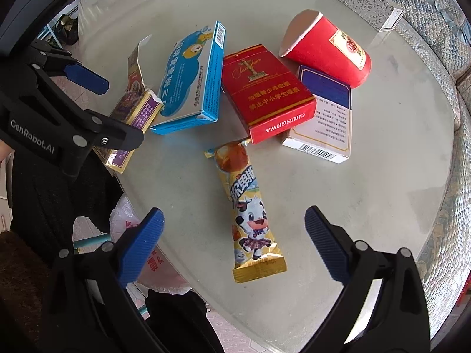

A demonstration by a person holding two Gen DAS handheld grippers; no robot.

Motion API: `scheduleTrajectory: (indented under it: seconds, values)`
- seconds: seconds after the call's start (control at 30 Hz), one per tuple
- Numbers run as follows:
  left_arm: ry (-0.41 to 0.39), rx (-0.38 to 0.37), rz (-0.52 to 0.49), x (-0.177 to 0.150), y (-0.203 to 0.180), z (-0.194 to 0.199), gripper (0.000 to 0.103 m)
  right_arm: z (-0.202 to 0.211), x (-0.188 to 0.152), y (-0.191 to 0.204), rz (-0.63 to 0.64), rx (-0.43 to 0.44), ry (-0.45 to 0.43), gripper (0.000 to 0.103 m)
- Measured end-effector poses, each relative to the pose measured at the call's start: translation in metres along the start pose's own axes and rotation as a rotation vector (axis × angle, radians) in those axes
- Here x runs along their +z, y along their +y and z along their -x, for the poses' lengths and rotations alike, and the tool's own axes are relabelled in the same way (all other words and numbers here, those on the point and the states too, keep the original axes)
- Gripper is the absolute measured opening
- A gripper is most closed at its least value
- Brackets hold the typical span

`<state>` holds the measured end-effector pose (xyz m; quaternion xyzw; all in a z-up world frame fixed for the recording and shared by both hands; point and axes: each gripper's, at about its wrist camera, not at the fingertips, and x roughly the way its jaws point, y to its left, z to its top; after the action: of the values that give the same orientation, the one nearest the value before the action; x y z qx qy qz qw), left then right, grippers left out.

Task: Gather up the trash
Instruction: 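Grasp the yellow snack wrapper with right tool while left tool approaches the card box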

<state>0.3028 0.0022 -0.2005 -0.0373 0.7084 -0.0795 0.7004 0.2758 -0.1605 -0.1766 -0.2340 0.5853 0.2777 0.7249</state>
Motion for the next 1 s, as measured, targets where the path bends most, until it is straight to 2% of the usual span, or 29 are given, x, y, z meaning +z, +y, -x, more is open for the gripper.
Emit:
scheduleTrajectory:
  seconds: [0.13, 0.27, 0.37, 0.4, 0.53, 0.63, 0.67, 0.7, 1.0]
  values:
    - [0.011, -0.009, 0.005, 0.003, 0.003, -0.004, 0.091, -0.006, 0.001, -0.001, 0.004, 0.004, 0.015, 0.092]
    - [0.033, -0.017, 0.013, 0.008, 0.007, -0.008, 0.08, -0.01, 0.002, -0.002, -0.002, 0.008, 0.032, 0.074]
    - [0.035, -0.02, 0.013, 0.009, 0.007, -0.009, 0.076, -0.014, 0.002, -0.002, -0.005, -0.004, 0.038, 0.071]
    - [0.035, -0.02, 0.013, 0.009, 0.007, -0.008, 0.075, -0.016, 0.001, -0.003, -0.011, 0.0, 0.041, 0.062]
    - [0.035, -0.022, 0.026, 0.01, 0.008, -0.007, 0.07, -0.015, 0.002, -0.005, -0.024, 0.006, 0.034, 0.053]
    - [0.038, -0.031, 0.024, 0.011, 0.007, -0.006, 0.066, -0.013, 0.003, -0.008, -0.043, 0.003, 0.027, 0.037]
    - [0.038, -0.03, 0.023, 0.011, 0.007, -0.005, 0.065, -0.012, 0.003, -0.009, -0.051, 0.0, 0.026, 0.027]
    - [0.037, -0.026, 0.021, 0.01, 0.007, -0.005, 0.065, -0.011, 0.004, -0.011, -0.061, 0.005, 0.026, 0.022]
    - [0.032, -0.022, 0.018, 0.004, 0.011, 0.003, 0.06, -0.006, 0.005, -0.016, -0.095, -0.007, 0.03, 0.018]
